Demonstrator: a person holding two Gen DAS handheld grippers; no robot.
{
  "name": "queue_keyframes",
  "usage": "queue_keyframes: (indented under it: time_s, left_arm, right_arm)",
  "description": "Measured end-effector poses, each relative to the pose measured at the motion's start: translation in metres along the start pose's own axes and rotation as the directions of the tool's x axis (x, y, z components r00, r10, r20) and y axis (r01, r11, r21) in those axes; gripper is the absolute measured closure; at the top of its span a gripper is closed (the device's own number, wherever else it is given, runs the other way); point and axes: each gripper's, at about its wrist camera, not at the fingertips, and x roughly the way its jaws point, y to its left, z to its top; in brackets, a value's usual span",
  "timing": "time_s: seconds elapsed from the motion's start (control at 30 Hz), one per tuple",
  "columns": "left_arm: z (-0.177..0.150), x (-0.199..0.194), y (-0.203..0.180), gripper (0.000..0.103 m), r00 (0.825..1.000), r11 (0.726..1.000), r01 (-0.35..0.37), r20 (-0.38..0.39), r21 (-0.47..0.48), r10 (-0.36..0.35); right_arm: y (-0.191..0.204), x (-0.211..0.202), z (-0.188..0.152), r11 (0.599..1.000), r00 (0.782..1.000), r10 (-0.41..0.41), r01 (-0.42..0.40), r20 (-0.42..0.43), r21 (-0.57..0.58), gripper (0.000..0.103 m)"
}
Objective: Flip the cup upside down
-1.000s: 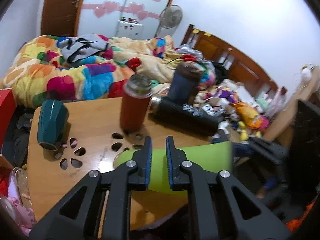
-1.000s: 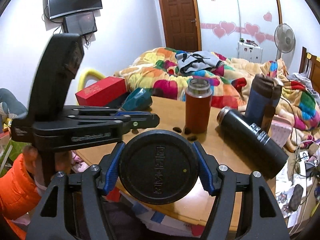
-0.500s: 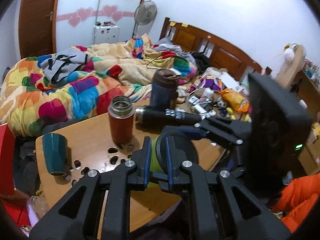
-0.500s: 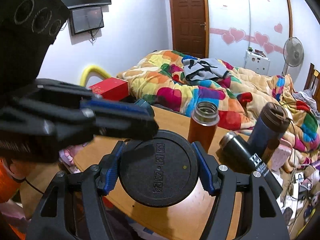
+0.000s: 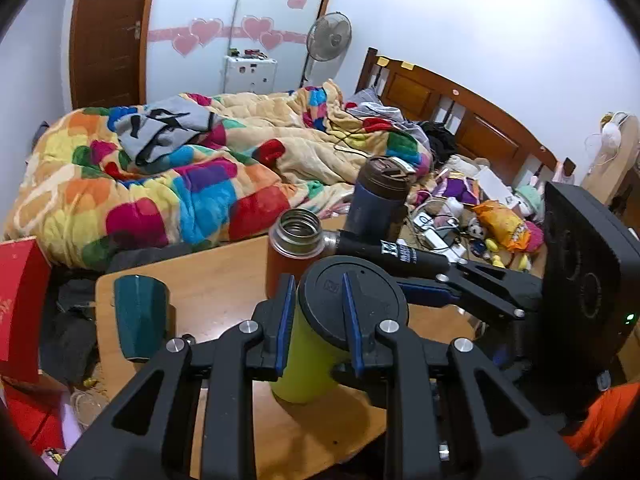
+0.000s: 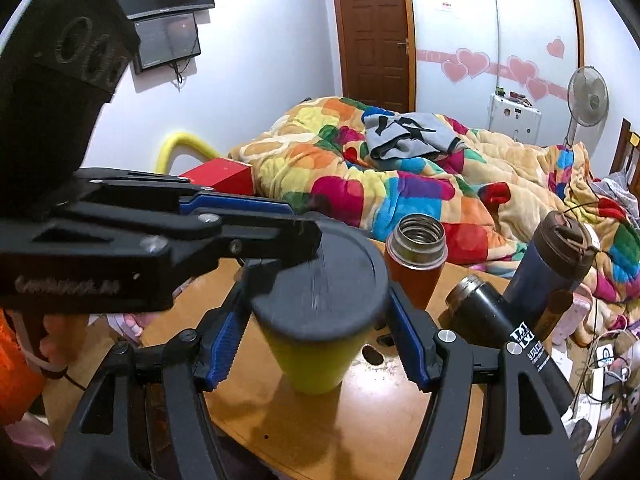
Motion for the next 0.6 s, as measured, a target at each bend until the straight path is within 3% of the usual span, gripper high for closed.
queue_keyframes:
  time_s: [0.2, 0.33, 0.6]
  left_arm:
    - [-0.005, -0.005, 0.002, 0.08, 0.999, 0.999, -0.033, 0.015, -0.003, 0.033]
    - [-0.008, -0.008, 0.002, 0.079, 0.995, 0.996, -0.093, 0.033, 0.007, 0.093]
    - [-0.008, -0.005, 0.001, 0.069, 0.993, 0.993, -0.116, 0.039, 0.015, 0.116]
  right_arm:
    - [-0.01, -0.012, -0.009, 0.998, 1.0, 0.018, -0.018, 0.001, 0.058, 0.039]
    - [-0.017, -0.022, -0.015, 0.996, 1.0, 0.002, -0.002, 0.004, 0.088, 0.039]
    - [-0.022, -0.041, -0.021, 0.991, 1.0, -0.013, 0.011, 0.013, 0.134, 0.039]
